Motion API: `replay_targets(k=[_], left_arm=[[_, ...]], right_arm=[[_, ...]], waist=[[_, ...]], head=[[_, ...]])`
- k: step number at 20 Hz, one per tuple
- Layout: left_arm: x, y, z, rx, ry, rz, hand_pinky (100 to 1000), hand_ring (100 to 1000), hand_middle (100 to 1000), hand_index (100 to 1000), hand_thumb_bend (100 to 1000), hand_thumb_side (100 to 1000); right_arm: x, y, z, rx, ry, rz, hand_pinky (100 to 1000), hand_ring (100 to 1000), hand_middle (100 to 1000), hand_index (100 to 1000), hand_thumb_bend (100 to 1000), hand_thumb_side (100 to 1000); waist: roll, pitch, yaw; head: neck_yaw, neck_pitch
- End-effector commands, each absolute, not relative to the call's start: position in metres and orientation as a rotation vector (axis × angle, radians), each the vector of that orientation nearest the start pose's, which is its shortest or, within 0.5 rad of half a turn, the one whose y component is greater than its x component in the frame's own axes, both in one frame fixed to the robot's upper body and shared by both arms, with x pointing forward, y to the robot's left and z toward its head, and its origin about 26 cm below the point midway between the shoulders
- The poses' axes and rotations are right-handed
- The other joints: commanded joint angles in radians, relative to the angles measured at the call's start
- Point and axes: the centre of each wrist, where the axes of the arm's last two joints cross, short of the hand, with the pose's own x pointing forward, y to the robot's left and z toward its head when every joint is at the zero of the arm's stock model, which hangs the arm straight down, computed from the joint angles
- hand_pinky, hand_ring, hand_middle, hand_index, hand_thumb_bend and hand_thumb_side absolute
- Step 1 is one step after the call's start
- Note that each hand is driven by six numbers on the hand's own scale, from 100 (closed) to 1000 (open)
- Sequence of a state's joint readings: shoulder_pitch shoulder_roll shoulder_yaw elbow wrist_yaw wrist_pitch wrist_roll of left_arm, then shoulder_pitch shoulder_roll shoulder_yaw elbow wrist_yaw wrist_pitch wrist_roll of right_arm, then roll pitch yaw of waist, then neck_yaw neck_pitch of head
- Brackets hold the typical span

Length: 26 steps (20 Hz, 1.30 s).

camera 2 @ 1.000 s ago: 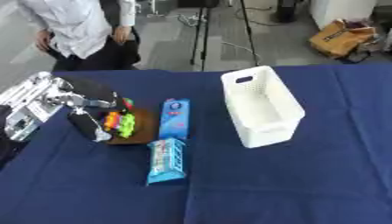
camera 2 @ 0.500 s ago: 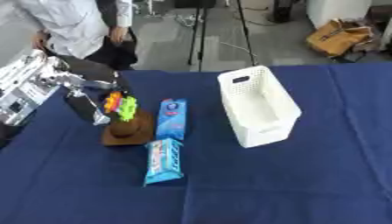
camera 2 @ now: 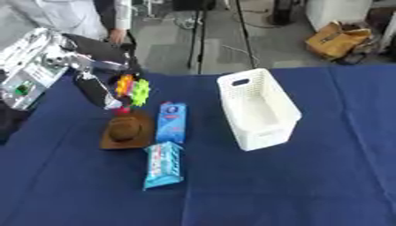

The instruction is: Pick up objects on the table and place them in the box.

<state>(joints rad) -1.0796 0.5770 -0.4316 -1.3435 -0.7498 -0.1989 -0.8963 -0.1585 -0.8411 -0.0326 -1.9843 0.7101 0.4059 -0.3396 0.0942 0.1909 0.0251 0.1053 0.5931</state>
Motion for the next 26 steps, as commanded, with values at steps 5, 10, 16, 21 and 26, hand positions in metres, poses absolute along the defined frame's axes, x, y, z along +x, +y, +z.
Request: replay_targets(k=[5, 10, 16, 21, 26], left_arm=[[0.431, 0.172, 0.340, 0.869, -1.277, -2.135, 1000, 454, 414, 579, 100, 267], [0.438, 0.158, 0.343, 0.865, -1.281, -2.132, 1000, 452, 413, 580, 100, 275], [0.446, 0.146, 0.347, 0.849, -1.294, -2.120, 1000, 447, 409, 568, 100, 294], [0.451, 0.135, 0.348, 0.832, -1.305, -2.111, 1000, 444, 408, 566, 100, 296], [0.460, 0.125, 0.347, 0.816, -1.293, -2.087, 1000, 442, 406, 562, 100, 301]], right_arm=[[0.278, -0.344, 0.239, -1.732, -1.762, 0.628, 864, 903, 819, 774, 100, 1000], [0.278, -0.344, 0.240, -1.727, -1.768, 0.630, 863, 903, 818, 774, 100, 1000], [0.279, -0.342, 0.240, -1.720, -1.776, 0.632, 864, 904, 818, 772, 100, 1000], [0.279, -0.341, 0.240, -1.715, -1.781, 0.634, 864, 904, 818, 771, 100, 1000], [0.280, -0.340, 0.241, -1.709, -1.789, 0.637, 864, 905, 818, 770, 100, 1000]], waist=[[-0.005, -0.023, -0.011], [-0.004, -0.024, -0.019], [-0.004, -0.023, -0.029], [-0.003, -0.023, -0.038], [-0.003, -0.024, -0.051]], head=[[0.010, -0.015], [0.015, -0.019], [0.017, -0.021], [0.021, -0.021], [0.027, -0.021]])
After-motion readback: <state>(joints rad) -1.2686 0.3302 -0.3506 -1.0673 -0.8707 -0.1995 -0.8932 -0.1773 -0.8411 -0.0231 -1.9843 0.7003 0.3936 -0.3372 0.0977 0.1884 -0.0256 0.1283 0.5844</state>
